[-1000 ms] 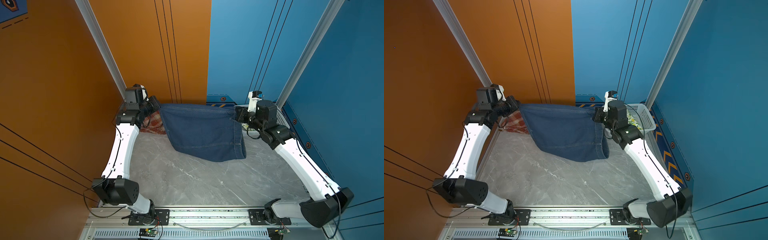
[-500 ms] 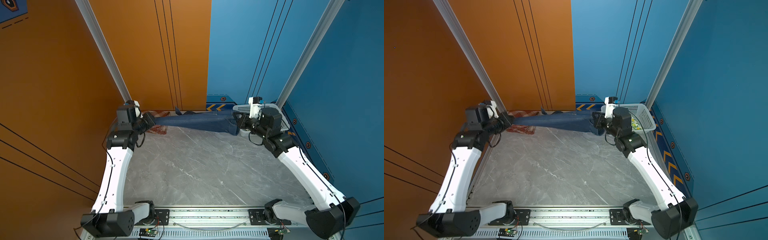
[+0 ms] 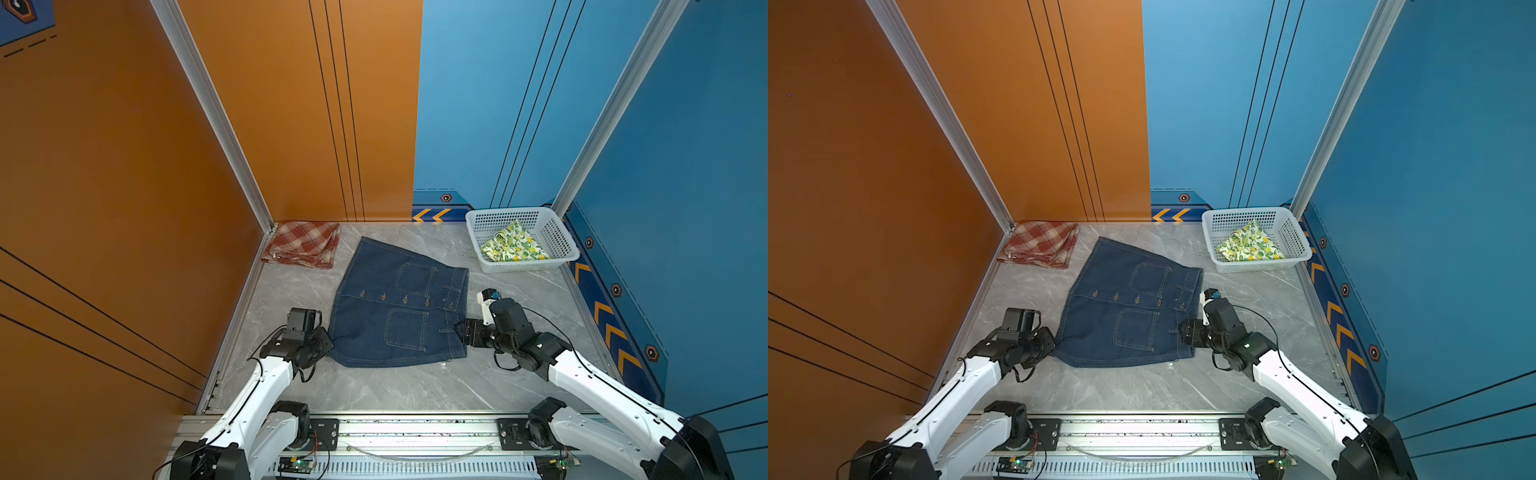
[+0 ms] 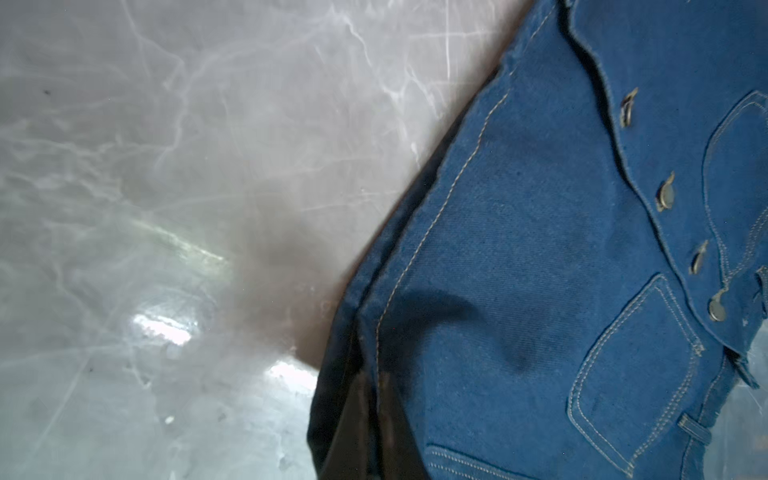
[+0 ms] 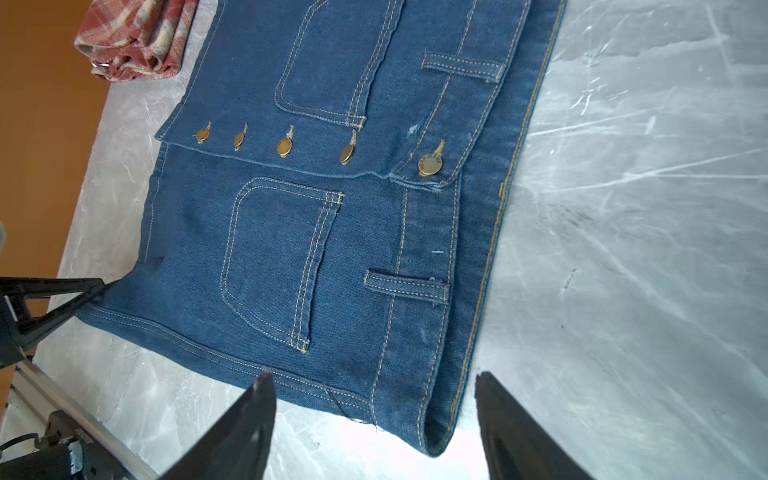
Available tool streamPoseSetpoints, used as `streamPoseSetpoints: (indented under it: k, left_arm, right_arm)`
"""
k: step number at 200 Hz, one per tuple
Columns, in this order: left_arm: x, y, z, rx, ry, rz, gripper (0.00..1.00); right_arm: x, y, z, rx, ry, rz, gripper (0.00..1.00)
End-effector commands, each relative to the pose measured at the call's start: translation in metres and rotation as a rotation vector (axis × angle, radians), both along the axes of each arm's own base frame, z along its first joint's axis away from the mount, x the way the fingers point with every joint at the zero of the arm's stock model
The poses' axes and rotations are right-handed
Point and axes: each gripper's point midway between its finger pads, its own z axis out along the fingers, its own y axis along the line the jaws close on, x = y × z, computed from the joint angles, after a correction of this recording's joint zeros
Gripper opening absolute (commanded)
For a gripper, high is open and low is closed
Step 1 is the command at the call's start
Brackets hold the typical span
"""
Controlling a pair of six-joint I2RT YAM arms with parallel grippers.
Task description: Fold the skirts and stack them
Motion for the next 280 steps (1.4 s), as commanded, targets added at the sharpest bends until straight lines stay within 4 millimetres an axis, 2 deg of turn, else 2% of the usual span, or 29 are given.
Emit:
streamPoseSetpoints:
  k: [1, 41, 64, 95, 111, 127, 135, 178, 201, 205, 210, 214, 223, 234, 254, 264, 273, 275, 280]
  left_arm:
    - [0.017, 0.005, 0.015, 0.043, -0.057, 0.014, 0.0]
    - [0.022, 0.002, 0.011, 0.04, -0.039, -0.002, 0.0]
    - [0.025, 0.002, 0.009, 0.045, -0.035, -0.004, 0.0]
    - [0.03, 0.003, 0.009, 0.052, -0.04, -0.001, 0.0]
    - [0.033, 0.004, 0.008, 0.048, -0.041, 0.002, 0.0]
    - [0.039, 0.006, 0.007, 0.037, -0.044, 0.013, 0.0]
    - [0.041, 0.007, 0.007, 0.023, -0.041, 0.021, 0.0]
    - [0.056, 0.019, 0.016, 0.01, -0.06, 0.065, 0.0]
    - [0.051, 0.021, 0.017, 0.002, -0.066, 0.075, 0.02]
    - [0.049, 0.023, 0.018, 0.002, -0.068, 0.079, 0.05]
    - [0.047, 0.024, 0.018, 0.006, -0.071, 0.085, 0.1]
    - [0.045, 0.026, 0.018, 0.008, -0.073, 0.089, 0.17]
    - [0.042, 0.03, 0.021, 0.018, -0.083, 0.102, 0.41]
    - [0.038, 0.037, 0.028, 0.037, -0.098, 0.126, 0.59]
    - [0.034, 0.047, 0.049, 0.084, -0.148, 0.158, 0.8]
    - [0.037, 0.049, 0.061, 0.095, -0.184, 0.16, 0.85]
    - [0.042, 0.049, 0.071, 0.102, -0.209, 0.15, 0.85]
    - [0.043, 0.048, 0.072, 0.104, -0.212, 0.148, 0.89]
    - [0.047, 0.048, 0.077, 0.11, -0.219, 0.138, 0.91]
  right_arm:
    - [-0.005, -0.007, -0.023, -0.043, 0.055, -0.047, 0.71]
    - [-0.013, -0.004, -0.049, -0.1, 0.125, -0.025, 0.62]
    - [-0.017, 0.001, -0.061, -0.09, 0.145, -0.018, 0.55]
    - [-0.023, 0.009, -0.075, -0.073, 0.187, -0.01, 0.51]
    - [-0.027, 0.013, -0.08, -0.072, 0.197, -0.007, 0.36]
    - [-0.033, 0.013, -0.083, -0.085, 0.212, -0.008, 0.07]
    - [-0.039, 0.014, -0.085, -0.096, 0.219, 0.001, 0.0]
    - [-0.065, 0.011, -0.082, -0.142, 0.229, 0.025, 0.0]
    - [-0.071, 0.007, -0.07, -0.15, 0.201, 0.033, 0.0]
    - [-0.071, 0.006, -0.068, -0.15, 0.194, 0.037, 0.03]
    - [-0.071, 0.005, -0.065, -0.152, 0.185, 0.039, 0.12]
    - [-0.07, 0.004, -0.062, -0.157, 0.176, 0.04, 0.22]
    - [-0.066, 0.0, -0.054, -0.172, 0.157, 0.041, 0.42]
    - [-0.058, -0.004, -0.041, -0.182, 0.137, 0.034, 0.58]
    - [-0.039, -0.006, -0.012, -0.153, 0.079, 0.008, 0.66]
    - [-0.027, -0.008, 0.001, -0.131, 0.056, -0.016, 0.67]
    - [-0.014, -0.01, 0.011, -0.118, 0.038, -0.035, 0.67]
    - [-0.01, -0.01, 0.012, -0.118, 0.035, -0.04, 0.67]
    - [-0.003, -0.011, 0.017, -0.116, 0.025, -0.052, 0.67]
